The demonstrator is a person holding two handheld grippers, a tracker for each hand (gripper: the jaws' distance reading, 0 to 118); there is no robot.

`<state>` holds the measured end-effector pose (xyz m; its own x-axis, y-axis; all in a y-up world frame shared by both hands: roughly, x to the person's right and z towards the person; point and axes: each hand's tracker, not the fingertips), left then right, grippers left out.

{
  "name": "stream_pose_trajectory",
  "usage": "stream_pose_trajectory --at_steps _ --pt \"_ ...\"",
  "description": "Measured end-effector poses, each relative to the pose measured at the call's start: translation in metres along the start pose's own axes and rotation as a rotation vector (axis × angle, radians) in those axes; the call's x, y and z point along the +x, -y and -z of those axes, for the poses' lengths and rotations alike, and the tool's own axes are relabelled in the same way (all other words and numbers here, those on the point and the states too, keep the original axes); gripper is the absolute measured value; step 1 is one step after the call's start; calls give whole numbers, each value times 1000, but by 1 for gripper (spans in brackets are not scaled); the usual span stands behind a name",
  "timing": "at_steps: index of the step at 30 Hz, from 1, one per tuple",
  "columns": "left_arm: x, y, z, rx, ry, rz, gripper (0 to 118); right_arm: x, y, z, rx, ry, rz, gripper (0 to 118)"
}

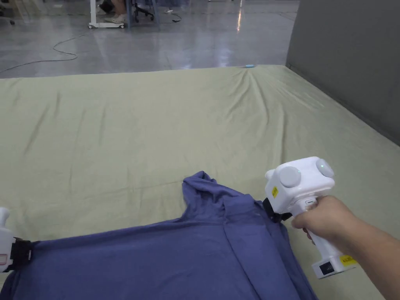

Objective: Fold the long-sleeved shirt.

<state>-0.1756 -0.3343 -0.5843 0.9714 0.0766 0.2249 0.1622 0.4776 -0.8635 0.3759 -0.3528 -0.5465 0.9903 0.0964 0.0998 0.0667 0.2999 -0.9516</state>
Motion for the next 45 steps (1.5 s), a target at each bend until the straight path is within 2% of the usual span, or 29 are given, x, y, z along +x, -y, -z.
stream_pose_trajectory --at_steps 3,6,10,14,18,22,24,28,31,34,35,38,41,45 --pt "2 -3 -21 20 45 -43 0 18 6 -38 76 -50 28 0" --pt "7 -10 -59 69 82 -52 0 26 16 -102 187 -95 -5 0" --pt "15 -30 -133 178 126 -28 0 13 34 -207 350 -24 -149 0" --pt "16 -58 -209 316 107 -8 0 8 35 -302 484 78 -225 0" --pt "5 -92 -264 392 109 -47 0 14 19 -377 615 146 -224 0" --pt "-5 -141 -304 458 144 -104 0 18 -28 -438 686 207 -227 0" --pt "-5 -166 -315 481 134 -112 0 15 -55 -454 715 258 -218 0" --pt "-2 -230 -329 524 116 -171 0 13 -125 -473 706 267 -187 0" --pt "2 -276 -334 558 42 -174 0 13 -172 -477 696 314 -129 0" --pt "5 -307 -344 598 93 -246 0 16 -204 -485 729 314 -32 0" --pt "6 -314 -348 625 120 -254 0 17 -212 -487 744 323 -31 0" --pt "15 -329 -352 643 63 -199 0 22 -225 -491 778 331 -3 0" --pt "18 -332 -340 657 67 -184 0 24 -228 -477 781 325 8 0" --pt "20 -322 -283 526 23 -160 0 27 -224 -415 696 304 -22 0"
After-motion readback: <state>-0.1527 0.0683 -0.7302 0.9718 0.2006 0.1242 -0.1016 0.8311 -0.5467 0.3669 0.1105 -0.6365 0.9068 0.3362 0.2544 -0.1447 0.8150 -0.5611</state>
